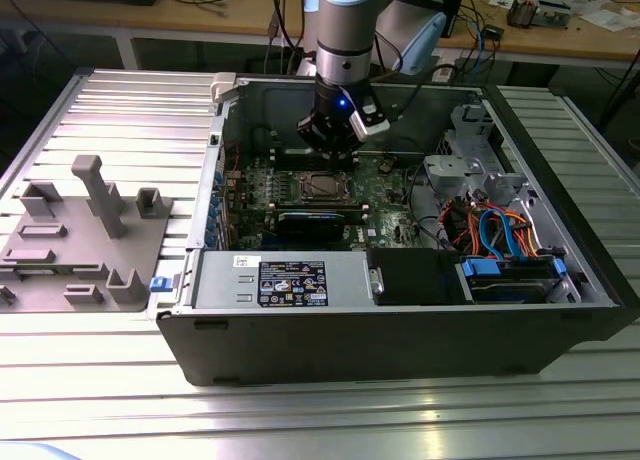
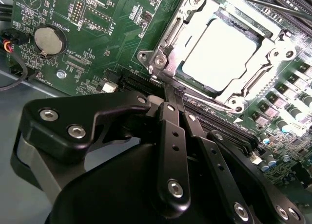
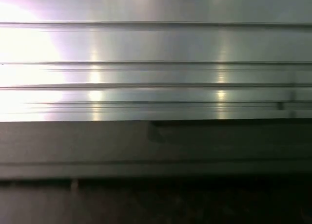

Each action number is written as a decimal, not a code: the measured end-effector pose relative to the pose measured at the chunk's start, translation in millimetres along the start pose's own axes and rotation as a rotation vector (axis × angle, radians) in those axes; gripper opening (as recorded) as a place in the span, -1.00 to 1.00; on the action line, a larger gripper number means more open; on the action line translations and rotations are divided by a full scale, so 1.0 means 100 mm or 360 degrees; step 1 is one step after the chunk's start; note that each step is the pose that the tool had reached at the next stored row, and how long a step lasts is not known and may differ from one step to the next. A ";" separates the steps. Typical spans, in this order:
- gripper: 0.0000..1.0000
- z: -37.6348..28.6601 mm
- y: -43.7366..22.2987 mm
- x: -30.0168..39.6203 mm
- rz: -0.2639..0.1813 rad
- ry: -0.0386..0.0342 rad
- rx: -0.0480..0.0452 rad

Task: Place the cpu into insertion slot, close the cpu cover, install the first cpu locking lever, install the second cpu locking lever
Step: 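Install the first cpu locking lever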

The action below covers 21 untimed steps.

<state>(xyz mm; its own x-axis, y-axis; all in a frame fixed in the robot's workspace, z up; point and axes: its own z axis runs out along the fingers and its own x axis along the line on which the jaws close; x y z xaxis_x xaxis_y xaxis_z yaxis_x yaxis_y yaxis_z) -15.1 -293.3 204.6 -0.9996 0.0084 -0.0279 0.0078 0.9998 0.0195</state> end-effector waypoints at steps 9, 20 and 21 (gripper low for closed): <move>-0.79 -0.019 -0.002 -0.003 0.0000 0.0000 0.0000; -0.79 -0.009 -0.003 -0.006 -0.0001 0.0000 0.0035; -0.79 -0.004 -0.003 -0.006 -0.0001 0.0000 0.0040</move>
<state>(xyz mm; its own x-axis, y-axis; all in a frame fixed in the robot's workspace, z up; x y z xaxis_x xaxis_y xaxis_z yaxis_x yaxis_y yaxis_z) -14.5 -293.6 205.0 -0.9996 0.0077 -0.0280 0.0079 1.0000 -0.0055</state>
